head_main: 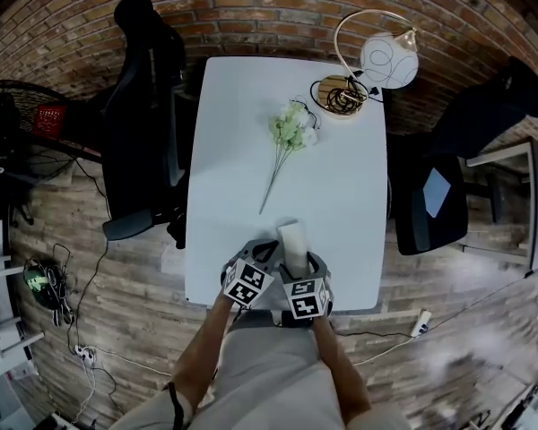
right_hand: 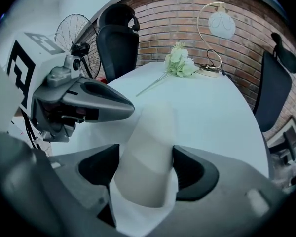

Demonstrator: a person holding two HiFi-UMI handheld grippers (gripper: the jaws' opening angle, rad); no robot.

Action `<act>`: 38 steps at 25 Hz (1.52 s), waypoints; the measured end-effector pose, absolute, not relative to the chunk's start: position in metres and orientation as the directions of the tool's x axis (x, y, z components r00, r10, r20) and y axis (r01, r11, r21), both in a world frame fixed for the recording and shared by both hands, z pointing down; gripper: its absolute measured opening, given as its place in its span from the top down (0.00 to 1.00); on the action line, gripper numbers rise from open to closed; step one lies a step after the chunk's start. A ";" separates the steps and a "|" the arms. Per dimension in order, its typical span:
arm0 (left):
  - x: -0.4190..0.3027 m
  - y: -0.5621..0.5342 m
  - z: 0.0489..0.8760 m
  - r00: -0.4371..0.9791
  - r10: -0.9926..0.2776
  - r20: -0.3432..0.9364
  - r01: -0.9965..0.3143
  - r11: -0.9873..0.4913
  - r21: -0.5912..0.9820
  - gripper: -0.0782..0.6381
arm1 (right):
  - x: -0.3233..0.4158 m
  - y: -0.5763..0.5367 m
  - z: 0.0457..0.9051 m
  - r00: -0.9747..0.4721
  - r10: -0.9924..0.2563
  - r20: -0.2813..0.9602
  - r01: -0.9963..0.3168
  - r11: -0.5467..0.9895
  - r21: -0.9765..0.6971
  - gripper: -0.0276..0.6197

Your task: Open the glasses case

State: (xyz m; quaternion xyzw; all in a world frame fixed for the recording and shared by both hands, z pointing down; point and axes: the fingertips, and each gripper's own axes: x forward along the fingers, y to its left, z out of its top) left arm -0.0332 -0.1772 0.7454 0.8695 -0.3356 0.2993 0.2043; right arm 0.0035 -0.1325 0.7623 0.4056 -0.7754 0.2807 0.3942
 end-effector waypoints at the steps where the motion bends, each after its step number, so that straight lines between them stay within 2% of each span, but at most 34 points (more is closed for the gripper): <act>1: -0.033 -0.177 0.746 0.595 -0.460 0.659 -0.706 -0.691 0.156 0.88 | 0.004 -0.132 0.763 -0.366 -0.409 0.836 -0.852 0.508 -0.125 0.44; 19: -0.020 -0.175 0.762 0.585 -0.423 0.692 -0.694 -0.702 0.158 0.88 | 0.005 -0.133 0.759 -0.425 -0.387 0.819 -0.850 0.482 -0.213 0.44; 38: -0.021 -0.176 0.761 0.576 -0.429 0.695 -0.705 -0.692 0.157 0.88 | 0.013 -0.134 0.744 -0.449 -0.441 0.777 -0.854 0.467 -0.228 0.47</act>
